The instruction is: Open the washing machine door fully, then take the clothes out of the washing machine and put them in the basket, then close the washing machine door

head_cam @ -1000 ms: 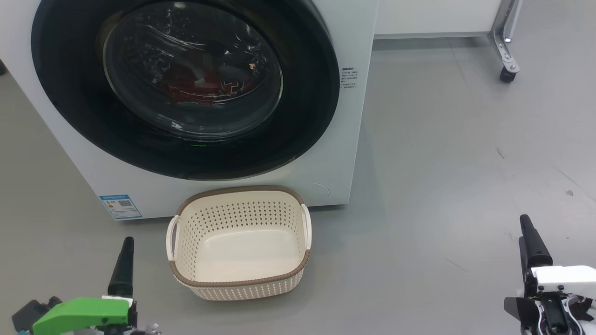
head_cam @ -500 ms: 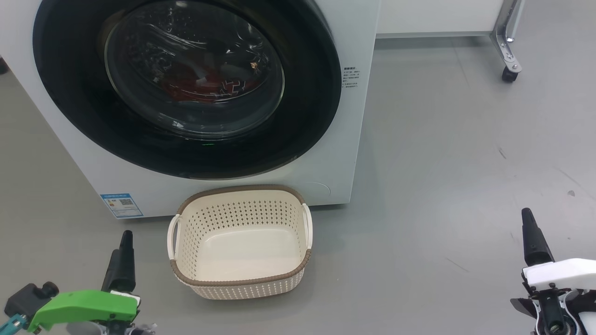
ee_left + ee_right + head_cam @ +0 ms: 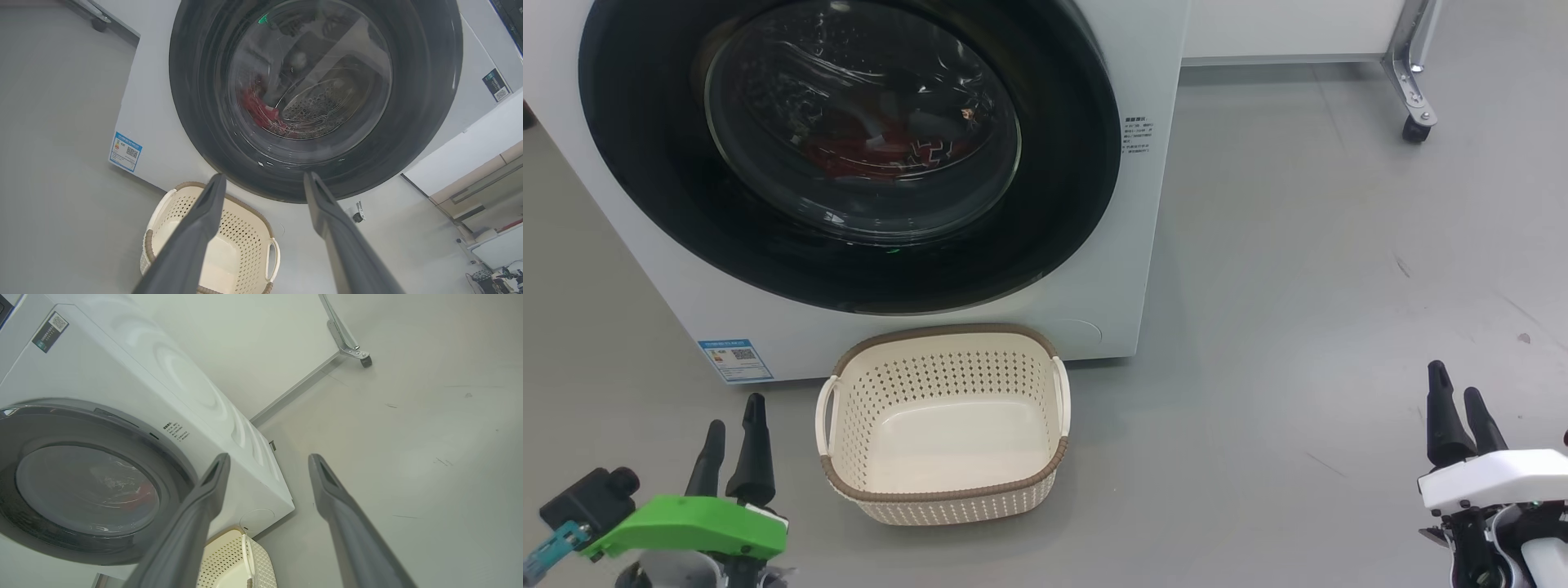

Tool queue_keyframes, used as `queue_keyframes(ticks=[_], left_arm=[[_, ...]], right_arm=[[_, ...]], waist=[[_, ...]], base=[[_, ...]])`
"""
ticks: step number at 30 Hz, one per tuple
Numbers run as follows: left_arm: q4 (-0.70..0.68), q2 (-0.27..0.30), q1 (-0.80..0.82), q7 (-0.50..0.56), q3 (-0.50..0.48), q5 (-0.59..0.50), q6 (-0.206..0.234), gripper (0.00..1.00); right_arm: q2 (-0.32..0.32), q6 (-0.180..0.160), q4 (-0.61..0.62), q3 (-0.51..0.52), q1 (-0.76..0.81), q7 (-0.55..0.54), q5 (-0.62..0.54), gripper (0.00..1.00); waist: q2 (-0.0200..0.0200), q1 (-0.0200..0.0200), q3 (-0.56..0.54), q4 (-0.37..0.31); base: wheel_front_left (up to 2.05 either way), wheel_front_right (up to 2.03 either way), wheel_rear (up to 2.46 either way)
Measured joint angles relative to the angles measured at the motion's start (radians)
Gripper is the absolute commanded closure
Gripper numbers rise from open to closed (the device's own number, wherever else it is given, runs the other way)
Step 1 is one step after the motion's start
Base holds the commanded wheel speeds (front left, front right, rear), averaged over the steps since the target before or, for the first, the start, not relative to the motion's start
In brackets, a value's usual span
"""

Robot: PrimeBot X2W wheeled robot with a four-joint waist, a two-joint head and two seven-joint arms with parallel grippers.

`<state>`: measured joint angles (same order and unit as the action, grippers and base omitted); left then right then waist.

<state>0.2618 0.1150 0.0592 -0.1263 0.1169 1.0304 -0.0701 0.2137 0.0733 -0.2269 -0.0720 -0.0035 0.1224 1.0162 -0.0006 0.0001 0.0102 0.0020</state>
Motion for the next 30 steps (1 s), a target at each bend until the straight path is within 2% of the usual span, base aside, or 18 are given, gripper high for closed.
queue_keyframes(ticks=[6,10,30], left_arm=[[-0.01,0.012,0.006,-0.019,0.023,-0.128,0.022,0.0],[-0.014,0.019,0.008,-0.033,0.043,-0.211,0.035,0.0],[-0.017,0.023,0.008,-0.097,0.106,-0.53,0.099,0.0]], right_arm=[[0.003,-0.007,0.002,-0.031,0.0,0.021,-0.079,0.0],[0.023,-0.024,0.002,-0.054,0.0,0.035,-0.161,0.0],[0.058,-0.077,0.002,-0.149,-0.001,0.096,-0.465,0.0]], waist=[[0.0,0.0,0.001,-0.001],[0.0,0.0,0.001,-0.002],[0.0,0.0,0.0,-0.004]], base=[[0.0,0.0,0.0],[0.0,0.0,0.0],[0.0,0.0,0.0]])
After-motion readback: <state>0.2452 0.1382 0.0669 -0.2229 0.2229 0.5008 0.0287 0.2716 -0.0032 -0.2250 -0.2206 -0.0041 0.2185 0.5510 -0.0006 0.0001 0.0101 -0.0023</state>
